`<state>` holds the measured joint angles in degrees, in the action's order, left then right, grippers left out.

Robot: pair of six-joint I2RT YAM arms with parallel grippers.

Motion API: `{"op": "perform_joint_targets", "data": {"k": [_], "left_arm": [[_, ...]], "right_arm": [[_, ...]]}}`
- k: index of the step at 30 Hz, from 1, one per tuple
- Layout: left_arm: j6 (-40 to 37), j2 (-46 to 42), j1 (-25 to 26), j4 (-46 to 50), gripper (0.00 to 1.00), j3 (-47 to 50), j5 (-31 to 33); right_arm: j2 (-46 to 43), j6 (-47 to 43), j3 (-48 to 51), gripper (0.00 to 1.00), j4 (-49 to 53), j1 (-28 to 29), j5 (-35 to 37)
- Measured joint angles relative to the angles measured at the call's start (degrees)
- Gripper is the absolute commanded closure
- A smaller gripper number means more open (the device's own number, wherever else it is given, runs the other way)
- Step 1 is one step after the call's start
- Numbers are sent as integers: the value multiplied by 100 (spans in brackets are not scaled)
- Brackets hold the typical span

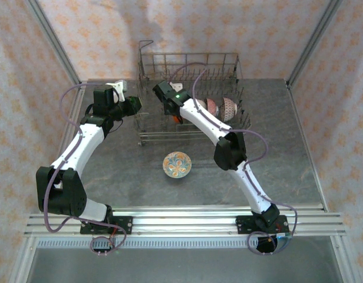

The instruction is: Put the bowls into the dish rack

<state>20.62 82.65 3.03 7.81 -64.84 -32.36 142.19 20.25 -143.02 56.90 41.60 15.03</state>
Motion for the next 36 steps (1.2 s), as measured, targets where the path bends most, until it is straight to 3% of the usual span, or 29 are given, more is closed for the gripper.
{"op": "perform_joint_targets", "data": {"k": [19, 29, 36], "left_arm": [[55, 0, 0, 2, 82, 0, 20], [83, -4, 33, 0, 83, 0, 90], [98, -37, 39, -83, 83, 55, 129]], "right_arm": [[-223, 96, 531, 32, -448, -221, -522], [-223, 11, 560, 37, -448, -321, -570], [-223, -127, 560, 29, -352, -372, -660]]}}
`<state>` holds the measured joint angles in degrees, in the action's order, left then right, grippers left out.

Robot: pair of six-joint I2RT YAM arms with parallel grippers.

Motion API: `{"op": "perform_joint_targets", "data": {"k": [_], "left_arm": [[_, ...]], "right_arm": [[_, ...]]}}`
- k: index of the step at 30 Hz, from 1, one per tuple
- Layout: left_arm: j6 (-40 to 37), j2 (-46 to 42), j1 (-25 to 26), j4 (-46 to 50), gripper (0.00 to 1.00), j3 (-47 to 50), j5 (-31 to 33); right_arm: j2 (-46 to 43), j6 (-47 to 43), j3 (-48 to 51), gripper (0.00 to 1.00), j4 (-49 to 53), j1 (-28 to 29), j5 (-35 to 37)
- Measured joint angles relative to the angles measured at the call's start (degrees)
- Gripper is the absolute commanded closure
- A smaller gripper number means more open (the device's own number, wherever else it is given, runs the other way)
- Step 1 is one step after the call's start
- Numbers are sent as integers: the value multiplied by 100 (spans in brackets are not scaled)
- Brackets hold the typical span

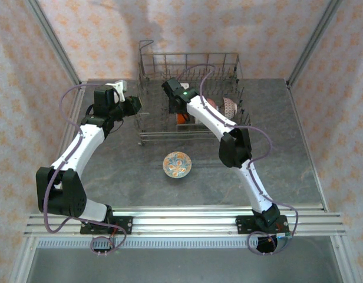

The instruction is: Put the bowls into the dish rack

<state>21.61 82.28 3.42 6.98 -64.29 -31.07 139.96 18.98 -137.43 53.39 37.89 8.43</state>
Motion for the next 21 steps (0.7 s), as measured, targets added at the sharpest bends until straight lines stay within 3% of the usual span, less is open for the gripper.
{"op": "perform_joint_targets", "data": {"k": [21], "left_arm": [[-374, -160, 177, 341, 81, -28, 378]], "right_arm": [[-59, -472, -319, 21, 278, -7, -35]]}}
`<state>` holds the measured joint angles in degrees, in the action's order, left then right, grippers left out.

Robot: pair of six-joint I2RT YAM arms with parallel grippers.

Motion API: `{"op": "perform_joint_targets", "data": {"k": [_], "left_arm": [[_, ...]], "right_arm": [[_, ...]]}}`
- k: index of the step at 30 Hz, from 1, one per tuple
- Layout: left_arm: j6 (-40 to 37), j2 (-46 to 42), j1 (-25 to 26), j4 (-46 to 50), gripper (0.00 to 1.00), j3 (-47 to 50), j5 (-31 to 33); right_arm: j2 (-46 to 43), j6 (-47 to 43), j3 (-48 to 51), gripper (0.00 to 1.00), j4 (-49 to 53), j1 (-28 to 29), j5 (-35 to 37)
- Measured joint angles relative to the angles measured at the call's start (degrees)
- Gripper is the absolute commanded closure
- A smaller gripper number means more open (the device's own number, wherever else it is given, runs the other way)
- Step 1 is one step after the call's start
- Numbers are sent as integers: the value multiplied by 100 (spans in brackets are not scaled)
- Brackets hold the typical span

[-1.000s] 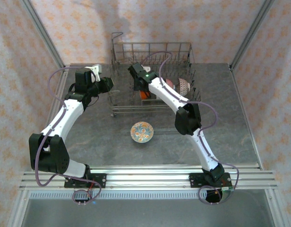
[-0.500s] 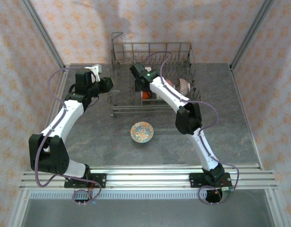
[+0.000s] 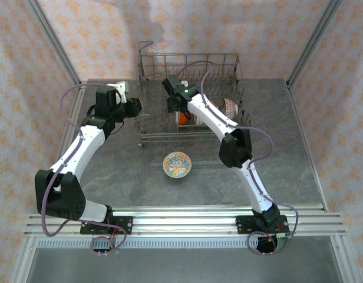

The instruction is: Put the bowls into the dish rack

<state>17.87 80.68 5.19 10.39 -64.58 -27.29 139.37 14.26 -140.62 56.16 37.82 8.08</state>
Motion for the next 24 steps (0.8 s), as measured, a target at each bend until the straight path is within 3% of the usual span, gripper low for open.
{"op": "perform_joint_targets", "data": {"k": [7, 14, 24], "left_arm": [[-564, -166, 144, 446, 73, -37, 195], [-1088, -170, 264, 732, 50, -170, 225], [-1526, -160, 308, 1401, 37, -710, 378]], "right_arm": [[-306, -210, -201, 19, -2, 0, -7], [-535, -345, -374, 18, 2, 0, -22], [-1029, -455, -317, 15, 101, -17, -63]]}}
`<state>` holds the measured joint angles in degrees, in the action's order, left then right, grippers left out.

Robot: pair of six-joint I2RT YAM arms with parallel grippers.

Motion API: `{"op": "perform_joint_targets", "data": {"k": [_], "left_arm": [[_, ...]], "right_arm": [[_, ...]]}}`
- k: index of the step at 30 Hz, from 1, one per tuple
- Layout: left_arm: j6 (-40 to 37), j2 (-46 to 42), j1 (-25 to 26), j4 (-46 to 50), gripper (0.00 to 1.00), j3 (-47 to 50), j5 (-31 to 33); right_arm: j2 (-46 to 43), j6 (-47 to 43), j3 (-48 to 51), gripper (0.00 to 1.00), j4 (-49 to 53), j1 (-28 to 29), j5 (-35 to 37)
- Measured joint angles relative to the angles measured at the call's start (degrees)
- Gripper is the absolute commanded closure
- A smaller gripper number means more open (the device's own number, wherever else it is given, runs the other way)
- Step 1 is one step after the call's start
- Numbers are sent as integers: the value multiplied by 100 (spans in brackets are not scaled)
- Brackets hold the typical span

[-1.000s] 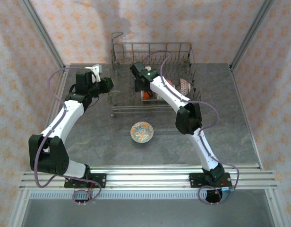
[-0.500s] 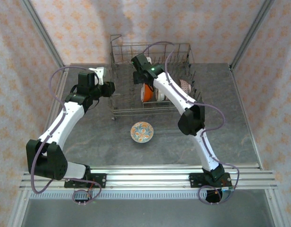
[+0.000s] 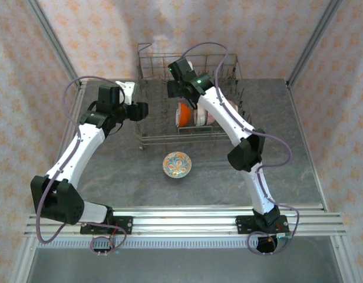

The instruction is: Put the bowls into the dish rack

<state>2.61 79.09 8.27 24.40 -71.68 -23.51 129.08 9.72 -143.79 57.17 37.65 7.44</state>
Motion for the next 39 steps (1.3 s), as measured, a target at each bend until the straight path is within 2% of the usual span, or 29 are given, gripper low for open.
{"op": "perform_joint_targets", "data": {"k": [2, 7, 14, 17, 22, 28, 31, 36, 39], "left_arm": [[-94, -26, 0, 44, 32, -122, 33], [-299, -448, 39, 219, 30, -177, 157], [-710, -1161, 350, 649, 39, -177, 302], [-1019, -1311, 839, 946, 44, -160, 326], [-1493, -1368, 1954, 1556, 55, -15, 350], [-1773, -1003, 3331, 2229, 57, -13, 658], [-1823, -739, 3862, 2396, 57, 39, 817], [-1967, -195, 4387, 2468, 62, 282, 992], [-2094, 94, 4468, 2402, 62, 588, 1051]], "right_arm": [[-149, -17, 96, 15, 46, -20, -22], [-549, -17, 481, 14, 127, -114, -140], [-1056, -17, 1043, 14, 223, -260, -326], [-1241, -15, 1239, 14, 271, -284, -417], [-1716, 11, 1801, 14, 332, -389, -656], [-2629, 83, 2761, 13, 297, -610, -737], [-3204, 162, 3300, 12, 234, -675, -730], [-3971, 306, 4061, 12, 70, -787, -726], [-4179, 376, 4378, 12, 24, -796, -732]]}}
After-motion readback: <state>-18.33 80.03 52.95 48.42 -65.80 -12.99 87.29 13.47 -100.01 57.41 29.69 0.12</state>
